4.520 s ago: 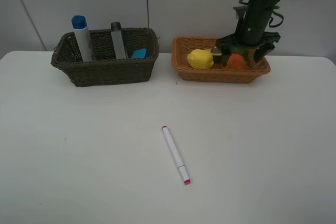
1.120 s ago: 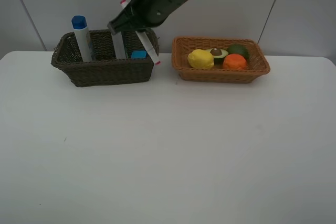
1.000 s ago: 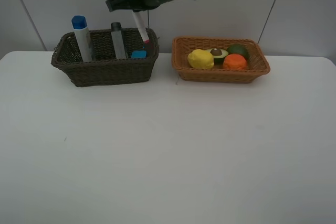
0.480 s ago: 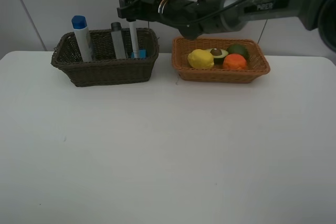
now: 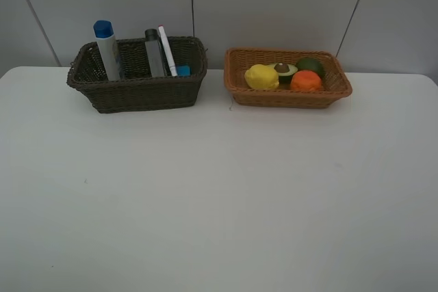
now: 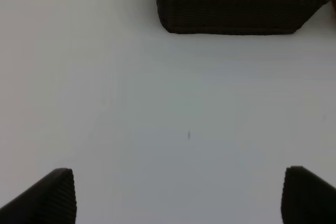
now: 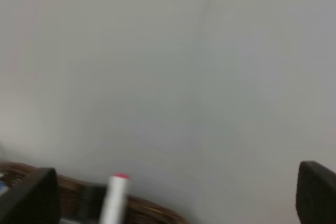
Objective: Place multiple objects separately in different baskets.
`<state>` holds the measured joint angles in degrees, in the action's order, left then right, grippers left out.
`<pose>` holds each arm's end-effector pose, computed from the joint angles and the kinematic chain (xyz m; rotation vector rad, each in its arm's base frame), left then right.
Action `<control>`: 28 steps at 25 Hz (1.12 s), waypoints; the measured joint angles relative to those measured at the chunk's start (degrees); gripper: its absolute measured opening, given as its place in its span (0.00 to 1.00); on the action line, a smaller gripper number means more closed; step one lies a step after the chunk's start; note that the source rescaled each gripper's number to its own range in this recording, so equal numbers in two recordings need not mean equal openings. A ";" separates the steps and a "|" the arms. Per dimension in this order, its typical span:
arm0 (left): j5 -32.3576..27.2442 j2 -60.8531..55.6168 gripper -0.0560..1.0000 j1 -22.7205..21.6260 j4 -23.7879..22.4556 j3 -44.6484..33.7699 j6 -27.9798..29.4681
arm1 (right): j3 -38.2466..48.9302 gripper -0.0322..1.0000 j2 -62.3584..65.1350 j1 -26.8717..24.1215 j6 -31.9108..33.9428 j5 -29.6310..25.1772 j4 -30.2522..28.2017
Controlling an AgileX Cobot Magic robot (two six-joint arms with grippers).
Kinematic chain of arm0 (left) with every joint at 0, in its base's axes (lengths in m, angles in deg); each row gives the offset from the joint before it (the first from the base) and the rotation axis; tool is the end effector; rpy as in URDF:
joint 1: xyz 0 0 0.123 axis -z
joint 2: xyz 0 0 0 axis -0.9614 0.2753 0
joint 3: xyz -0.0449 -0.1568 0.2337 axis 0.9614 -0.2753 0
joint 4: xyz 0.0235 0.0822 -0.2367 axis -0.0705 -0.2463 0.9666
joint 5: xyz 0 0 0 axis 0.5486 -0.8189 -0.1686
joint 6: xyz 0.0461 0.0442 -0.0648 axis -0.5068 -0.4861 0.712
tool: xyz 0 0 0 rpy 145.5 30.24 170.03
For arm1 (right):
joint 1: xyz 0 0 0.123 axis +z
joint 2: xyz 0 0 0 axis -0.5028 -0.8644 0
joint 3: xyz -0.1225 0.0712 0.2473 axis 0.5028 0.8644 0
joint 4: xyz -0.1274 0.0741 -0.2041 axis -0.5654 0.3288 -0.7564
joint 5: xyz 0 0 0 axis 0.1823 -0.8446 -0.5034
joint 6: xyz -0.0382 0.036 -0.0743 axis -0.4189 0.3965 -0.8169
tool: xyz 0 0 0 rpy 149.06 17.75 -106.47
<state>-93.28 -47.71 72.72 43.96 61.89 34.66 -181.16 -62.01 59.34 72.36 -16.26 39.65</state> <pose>-0.0068 -0.0040 0.2792 -0.0977 2.0288 -0.0921 0.4275 0.2362 0.3067 -0.4539 1.8430 0.3358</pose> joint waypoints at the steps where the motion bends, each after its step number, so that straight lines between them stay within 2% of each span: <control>1: 0.00 0.00 1.00 0.00 0.00 0.00 0.00 | 0.24 0.99 1.96 -2.24 0.00 -3.74 0.00; 3: 0.00 0.00 1.00 0.00 0.00 0.00 0.00 | 3.13 0.99 5.72 -6.88 0.00 -8.48 -0.06; 5: 0.00 0.00 1.00 0.00 0.00 0.00 0.00 | 8.22 0.99 10.12 -12.46 0.00 -10.94 0.11; 9: 0.00 0.00 1.00 0.00 0.00 0.00 0.00 | 21.12 0.99 18.51 -22.06 0.00 -11.09 0.47; 13: 0.00 0.00 1.00 0.00 0.00 0.00 0.00 | 31.92 0.99 27.57 -27.72 0.00 -10.43 0.47; 17: 0.00 0.00 1.00 0.00 0.00 0.00 0.00 | 40.83 0.99 37.52 -28.69 0.00 -10.23 0.47; 20: 0.00 0.00 1.00 0.00 0.00 0.00 0.00 | 46.24 0.99 46.55 -28.69 0.00 -13.59 0.94; 28: 0.00 0.00 1.00 0.00 0.00 0.00 0.00 | 60.68 0.99 78.31 -28.69 0.00 -32.30 2.12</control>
<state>-93.28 -47.71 72.72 43.96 61.89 34.66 -120.48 16.30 30.64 72.36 -48.55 41.77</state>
